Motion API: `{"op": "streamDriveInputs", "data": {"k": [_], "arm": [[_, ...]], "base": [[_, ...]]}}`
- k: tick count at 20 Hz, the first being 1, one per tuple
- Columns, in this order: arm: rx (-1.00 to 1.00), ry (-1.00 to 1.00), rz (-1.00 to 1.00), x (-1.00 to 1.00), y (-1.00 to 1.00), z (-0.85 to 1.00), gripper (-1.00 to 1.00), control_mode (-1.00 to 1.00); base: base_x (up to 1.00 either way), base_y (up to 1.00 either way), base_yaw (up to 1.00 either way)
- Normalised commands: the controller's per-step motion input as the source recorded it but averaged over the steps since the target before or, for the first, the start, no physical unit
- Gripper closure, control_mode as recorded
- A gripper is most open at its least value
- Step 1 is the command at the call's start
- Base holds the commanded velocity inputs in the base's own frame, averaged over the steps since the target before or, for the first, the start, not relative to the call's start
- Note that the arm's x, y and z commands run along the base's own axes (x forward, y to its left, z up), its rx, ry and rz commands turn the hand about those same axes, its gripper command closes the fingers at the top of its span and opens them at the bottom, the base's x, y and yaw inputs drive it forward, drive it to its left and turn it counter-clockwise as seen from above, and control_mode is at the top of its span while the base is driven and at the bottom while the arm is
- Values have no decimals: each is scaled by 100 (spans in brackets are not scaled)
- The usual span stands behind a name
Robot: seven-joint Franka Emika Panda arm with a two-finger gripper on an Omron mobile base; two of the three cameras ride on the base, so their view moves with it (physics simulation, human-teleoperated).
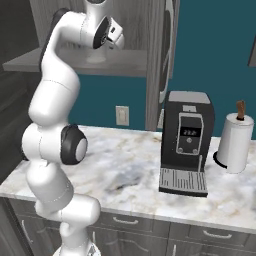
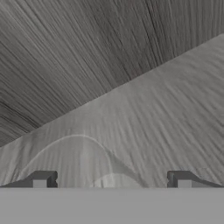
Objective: There is a bowl on the dining counter. Grab a lemon wedge from the fridge and place it in the bowl. Then get the liquor bottle and glass cup from the cabinet and place them next to the bowl.
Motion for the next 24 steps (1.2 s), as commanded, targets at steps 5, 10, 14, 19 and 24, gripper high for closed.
{"op": "streamDriveInputs", "data": {"k": [5,10,14,19,24], "arm": [[1,0,0,20,0,-6,-100,-100],[0,0,0,19,0,-12,-100,-100],[0,0,0,15,0,-21,-100,-100],[0,0,0,1,0,-21,-100,-100],[0,0,0,-5,0,-21,-100,-100]], "base": [[0,0,0],[0,0,0],[0,0,0],[0,0,0],[0,0,0]]}}
